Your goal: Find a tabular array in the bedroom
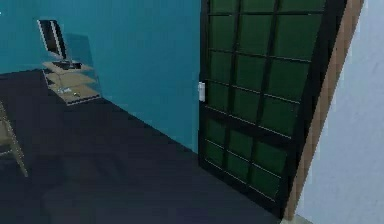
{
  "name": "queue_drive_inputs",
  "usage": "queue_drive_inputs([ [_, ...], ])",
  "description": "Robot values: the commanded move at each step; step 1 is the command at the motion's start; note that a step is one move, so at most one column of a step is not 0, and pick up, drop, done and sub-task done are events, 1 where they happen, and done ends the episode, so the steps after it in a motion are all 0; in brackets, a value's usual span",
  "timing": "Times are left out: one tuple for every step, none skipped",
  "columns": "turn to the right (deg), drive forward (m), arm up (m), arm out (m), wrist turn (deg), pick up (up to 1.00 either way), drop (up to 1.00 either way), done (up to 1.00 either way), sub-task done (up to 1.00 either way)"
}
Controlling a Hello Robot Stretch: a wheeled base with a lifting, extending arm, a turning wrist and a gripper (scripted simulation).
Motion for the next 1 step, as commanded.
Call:
queue_drive_inputs([
  [-45.0, 0.00, 0.00, 0.00, 0.0, 0.00, 0.00, 0.00, 0.00],
])
